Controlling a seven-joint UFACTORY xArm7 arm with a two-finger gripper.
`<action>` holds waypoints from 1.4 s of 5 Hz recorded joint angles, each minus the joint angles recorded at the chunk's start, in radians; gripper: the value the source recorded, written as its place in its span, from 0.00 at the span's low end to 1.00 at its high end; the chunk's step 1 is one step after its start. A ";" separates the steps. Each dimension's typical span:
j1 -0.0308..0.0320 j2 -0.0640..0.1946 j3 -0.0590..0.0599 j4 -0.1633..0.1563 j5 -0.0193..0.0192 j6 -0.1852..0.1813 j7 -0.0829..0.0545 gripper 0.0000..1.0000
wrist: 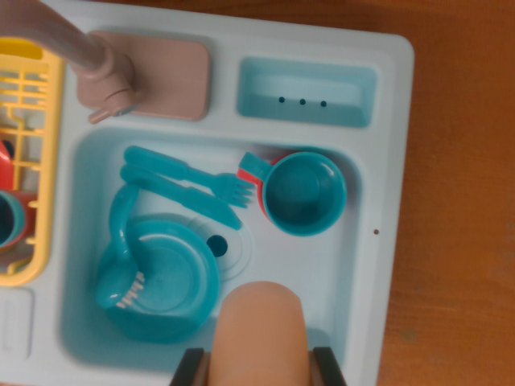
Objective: Pick detergent from the sink
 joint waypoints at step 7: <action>0.0015 -0.033 0.001 0.108 -0.0060 0.140 0.005 1.00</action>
